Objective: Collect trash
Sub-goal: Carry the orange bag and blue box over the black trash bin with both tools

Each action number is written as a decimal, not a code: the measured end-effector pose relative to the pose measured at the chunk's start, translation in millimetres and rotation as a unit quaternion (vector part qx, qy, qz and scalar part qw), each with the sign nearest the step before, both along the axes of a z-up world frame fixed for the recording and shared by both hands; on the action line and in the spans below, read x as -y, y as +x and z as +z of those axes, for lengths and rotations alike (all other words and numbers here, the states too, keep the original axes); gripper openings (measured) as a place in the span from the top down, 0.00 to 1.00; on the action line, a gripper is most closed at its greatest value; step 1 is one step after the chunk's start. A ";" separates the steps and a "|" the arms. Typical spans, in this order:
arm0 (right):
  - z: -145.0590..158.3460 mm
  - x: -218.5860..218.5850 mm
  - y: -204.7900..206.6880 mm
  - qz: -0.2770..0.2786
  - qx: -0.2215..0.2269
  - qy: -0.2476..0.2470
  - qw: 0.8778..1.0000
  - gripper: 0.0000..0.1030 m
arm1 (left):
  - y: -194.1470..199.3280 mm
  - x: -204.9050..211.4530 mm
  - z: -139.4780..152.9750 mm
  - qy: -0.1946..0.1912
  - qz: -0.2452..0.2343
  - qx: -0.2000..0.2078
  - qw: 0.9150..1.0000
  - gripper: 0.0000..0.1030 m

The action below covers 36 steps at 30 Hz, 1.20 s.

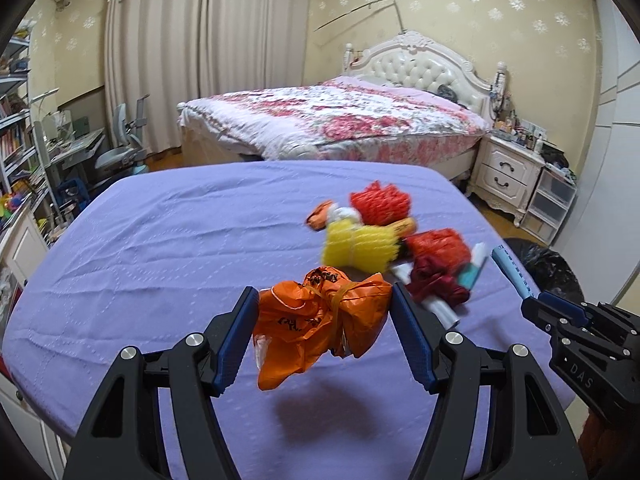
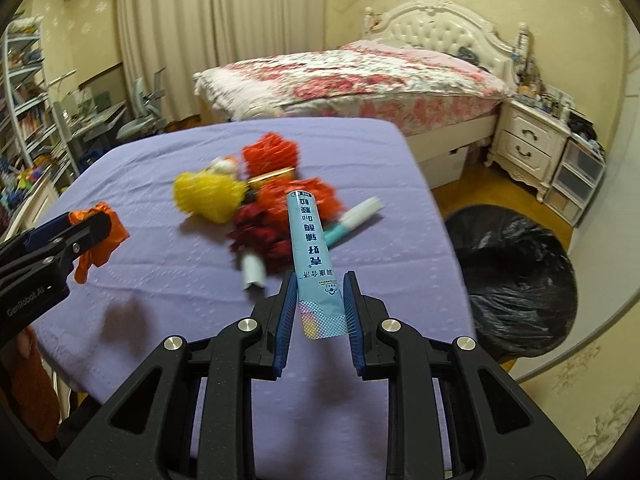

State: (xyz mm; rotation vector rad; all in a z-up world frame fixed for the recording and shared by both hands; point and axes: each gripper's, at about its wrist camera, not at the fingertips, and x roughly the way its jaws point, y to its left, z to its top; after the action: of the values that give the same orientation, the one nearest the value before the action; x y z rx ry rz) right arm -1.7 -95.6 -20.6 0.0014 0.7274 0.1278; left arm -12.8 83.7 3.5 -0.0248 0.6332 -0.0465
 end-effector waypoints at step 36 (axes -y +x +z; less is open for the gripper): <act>-44.6 224.9 65.1 -0.265 0.003 0.013 0.964 0.77 | 128.9 253.5 -26.3 0.034 -0.183 -0.006 0.982 0.36</act>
State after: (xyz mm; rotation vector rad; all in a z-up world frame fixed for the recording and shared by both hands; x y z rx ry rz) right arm 63.4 -320.5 -65.2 0.2185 0.6969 -0.3745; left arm 116.1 -169.8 -22.8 0.1579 0.6455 -0.3816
